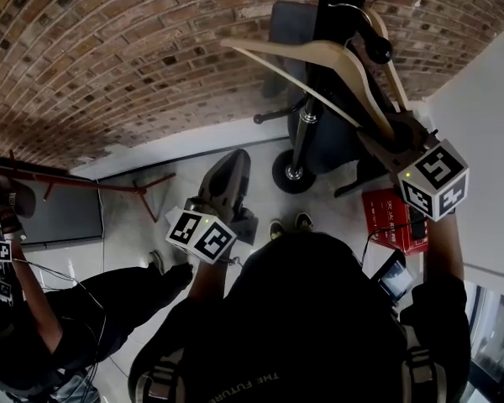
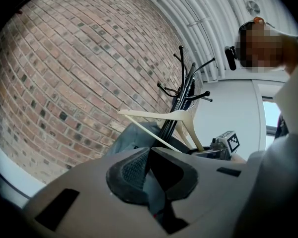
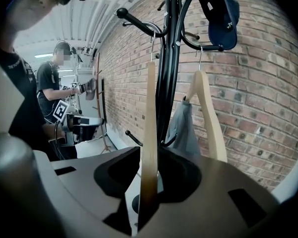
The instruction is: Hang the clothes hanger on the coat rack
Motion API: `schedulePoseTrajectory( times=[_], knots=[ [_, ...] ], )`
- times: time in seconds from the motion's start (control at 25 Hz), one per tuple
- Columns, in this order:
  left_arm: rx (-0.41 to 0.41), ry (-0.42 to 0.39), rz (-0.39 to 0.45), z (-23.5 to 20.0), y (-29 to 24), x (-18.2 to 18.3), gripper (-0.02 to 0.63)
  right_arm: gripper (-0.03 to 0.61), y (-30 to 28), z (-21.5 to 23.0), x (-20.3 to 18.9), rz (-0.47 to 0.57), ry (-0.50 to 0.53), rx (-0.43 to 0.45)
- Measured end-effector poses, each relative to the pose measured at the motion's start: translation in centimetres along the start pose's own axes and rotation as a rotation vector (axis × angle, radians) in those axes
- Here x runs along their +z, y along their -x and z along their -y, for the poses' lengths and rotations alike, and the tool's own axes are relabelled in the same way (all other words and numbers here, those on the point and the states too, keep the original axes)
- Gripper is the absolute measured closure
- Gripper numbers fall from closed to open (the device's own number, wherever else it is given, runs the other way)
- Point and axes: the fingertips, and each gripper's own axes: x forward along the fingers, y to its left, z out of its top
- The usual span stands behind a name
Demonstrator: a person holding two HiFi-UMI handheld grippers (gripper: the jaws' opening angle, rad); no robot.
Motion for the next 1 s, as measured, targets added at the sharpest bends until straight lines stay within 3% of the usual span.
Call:
schedulePoseTrajectory(
  times=[0.4,0.84,1.0],
  knots=[
    [-0.014,-0.006,-0.022,0.7,0.1,-0.2,0.589,0.472,2.6,0.7,2.8,0.142,0.094,-0.171],
    [-0.051,-0.017,-0.036,1.5,-0.8,-0.7,0.589,0.472,5.4,0.8,4.7,0.297,0.149,-0.238],
    [-0.067,-0.013,-0.056,1.9,-1.2,-1.2,0.589,0.472,6.7,1.2,4.7,0.32,0.154,-0.31]
  ],
)
